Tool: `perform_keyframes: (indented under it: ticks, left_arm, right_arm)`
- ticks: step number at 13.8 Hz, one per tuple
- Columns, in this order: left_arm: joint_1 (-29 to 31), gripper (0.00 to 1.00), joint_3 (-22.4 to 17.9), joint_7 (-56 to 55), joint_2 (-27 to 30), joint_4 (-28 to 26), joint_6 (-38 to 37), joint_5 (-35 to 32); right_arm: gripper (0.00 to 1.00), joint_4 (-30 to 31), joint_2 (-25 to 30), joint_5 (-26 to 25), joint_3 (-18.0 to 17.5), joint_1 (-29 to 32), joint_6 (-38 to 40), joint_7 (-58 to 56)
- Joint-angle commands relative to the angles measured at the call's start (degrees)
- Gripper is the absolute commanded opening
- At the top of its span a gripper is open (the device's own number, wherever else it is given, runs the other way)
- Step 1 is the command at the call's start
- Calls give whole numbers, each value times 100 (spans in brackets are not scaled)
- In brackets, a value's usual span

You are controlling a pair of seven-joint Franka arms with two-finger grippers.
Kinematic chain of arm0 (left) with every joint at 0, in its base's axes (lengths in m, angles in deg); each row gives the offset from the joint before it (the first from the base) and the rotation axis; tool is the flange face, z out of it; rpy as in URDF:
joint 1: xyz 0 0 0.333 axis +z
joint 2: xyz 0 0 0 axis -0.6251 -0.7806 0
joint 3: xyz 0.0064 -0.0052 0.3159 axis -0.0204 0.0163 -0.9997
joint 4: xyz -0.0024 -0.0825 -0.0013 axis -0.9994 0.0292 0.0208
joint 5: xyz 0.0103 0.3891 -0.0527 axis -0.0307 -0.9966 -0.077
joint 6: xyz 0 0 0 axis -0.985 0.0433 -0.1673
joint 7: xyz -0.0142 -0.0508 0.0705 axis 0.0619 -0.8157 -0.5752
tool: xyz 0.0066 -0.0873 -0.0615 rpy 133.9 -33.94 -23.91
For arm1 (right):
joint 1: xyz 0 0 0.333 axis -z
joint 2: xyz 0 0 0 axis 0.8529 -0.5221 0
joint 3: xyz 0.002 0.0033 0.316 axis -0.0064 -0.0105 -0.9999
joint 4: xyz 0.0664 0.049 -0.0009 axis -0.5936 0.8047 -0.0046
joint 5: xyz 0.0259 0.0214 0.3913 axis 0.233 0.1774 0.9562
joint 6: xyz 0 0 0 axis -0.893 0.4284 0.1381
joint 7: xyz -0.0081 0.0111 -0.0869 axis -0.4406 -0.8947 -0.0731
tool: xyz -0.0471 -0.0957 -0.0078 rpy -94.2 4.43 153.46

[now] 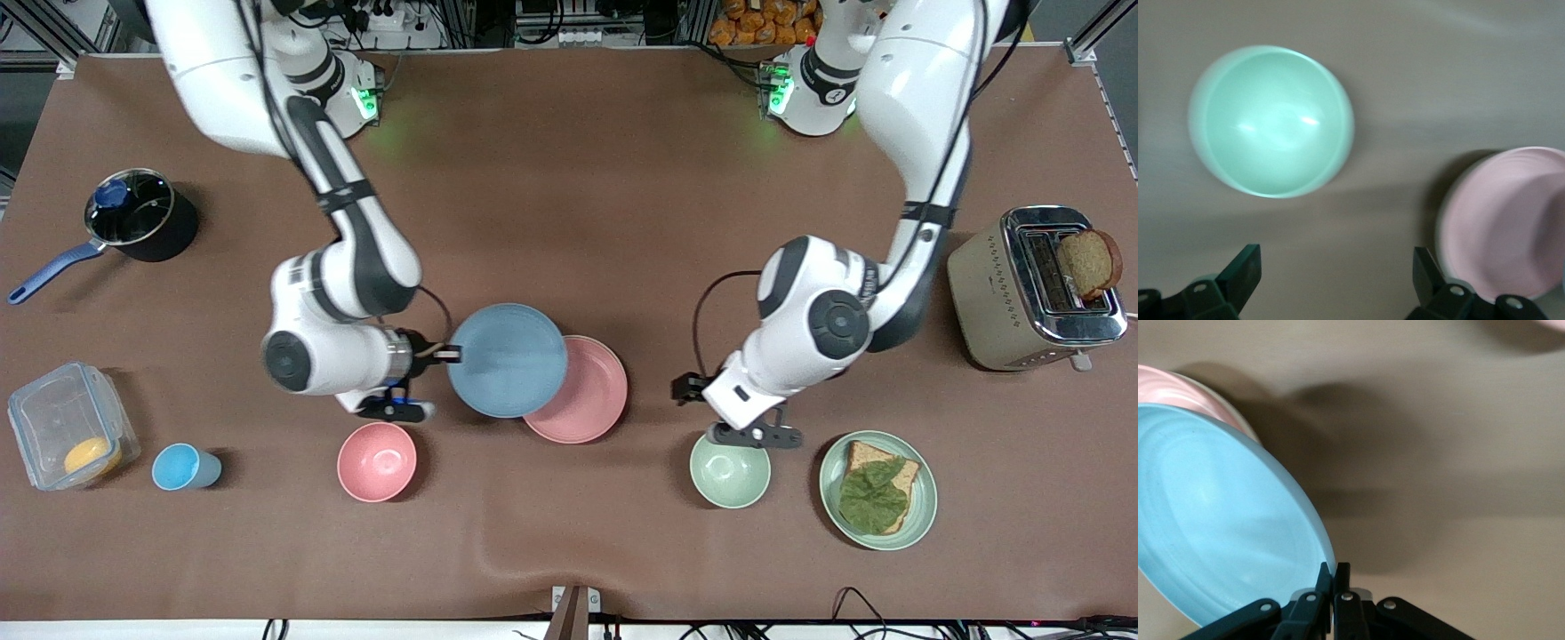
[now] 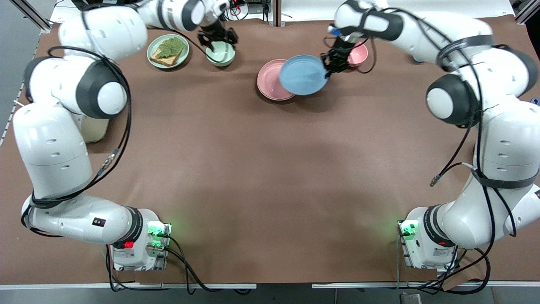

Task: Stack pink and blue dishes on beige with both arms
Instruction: 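Lower the blue plate onto the pink plate while the left gripper withdraws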

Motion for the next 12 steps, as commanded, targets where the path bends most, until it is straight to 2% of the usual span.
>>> perform_keyframes:
  ticks: [1, 5, 9, 10, 11, 12]
  left_arm:
    - [504, 100, 13, 666, 385, -139, -412, -208]
    - [1269, 100, 39, 782, 974, -130, -992, -225]
    - [1631, 100, 31, 817, 1809, -95, -2134, -225]
    - [1631, 100, 22, 817, 1950, -87, -2354, -225]
    - [1640, 100, 13, 817, 2047, -95, -2460, -225]
    - [1640, 100, 13, 834, 2109, -87, -2549, -225]
  right_arm:
    - [0, -323, -324, 311, 70, -318, -358, 222]
    - [0, -490, -562, 391, 70, -460, -799, 222]
    - [0, -535, -702, 399, 70, -468, -1229, 196]
    - [4, -535, -720, 399, 61, -486, -1265, 187]
    - [17, -561, -729, 399, 69, -512, -1274, 187]
    - [73, -570, -738, 399, 70, -538, -1274, 230]
